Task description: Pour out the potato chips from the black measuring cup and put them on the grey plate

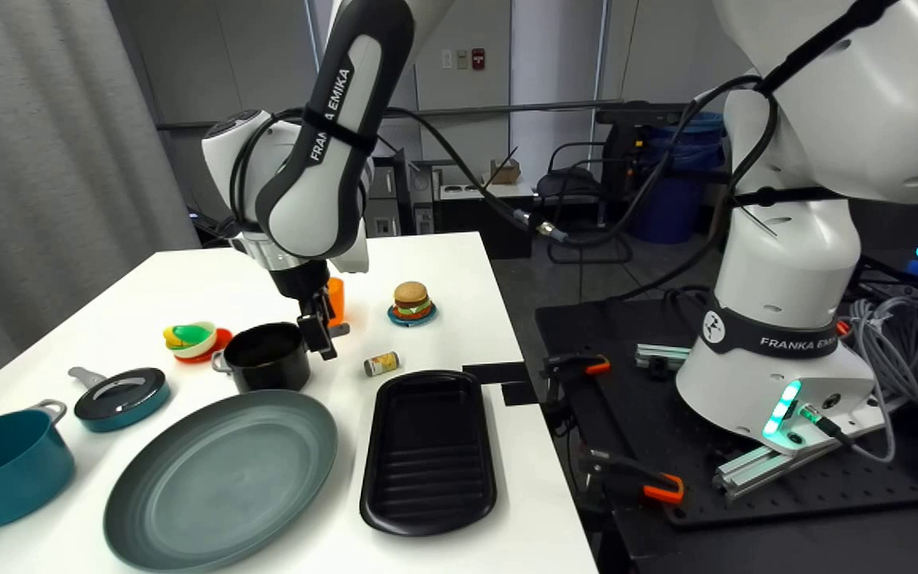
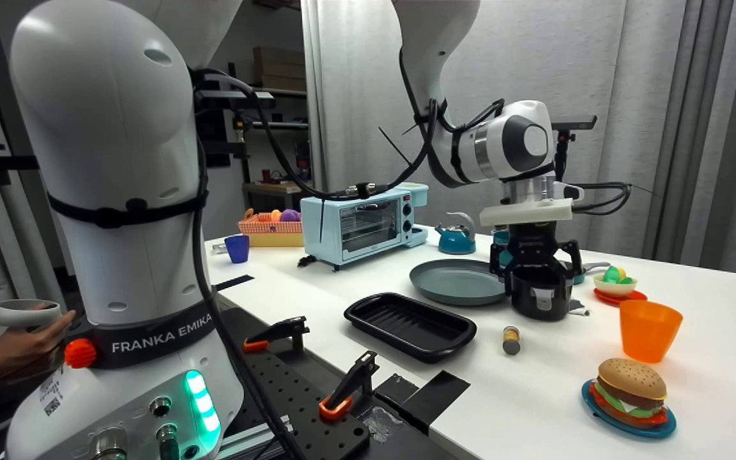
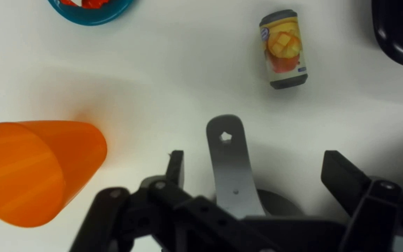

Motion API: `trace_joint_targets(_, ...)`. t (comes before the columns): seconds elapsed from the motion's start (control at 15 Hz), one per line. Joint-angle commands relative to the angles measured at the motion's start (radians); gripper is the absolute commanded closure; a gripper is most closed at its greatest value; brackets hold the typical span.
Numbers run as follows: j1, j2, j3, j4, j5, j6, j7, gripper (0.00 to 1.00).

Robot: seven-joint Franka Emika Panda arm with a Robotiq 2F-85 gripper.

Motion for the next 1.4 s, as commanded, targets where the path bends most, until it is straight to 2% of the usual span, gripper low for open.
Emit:
trace_joint_targets(0.0, -0.010, 0.033, 0.005, 0.038, -0.014, 0.015, -0.018, 0.00)
trace_joint_targets(1.33, -0.014, 0.059, 0.013, 0.057, 0.006, 0.061, -0.003, 0.00)
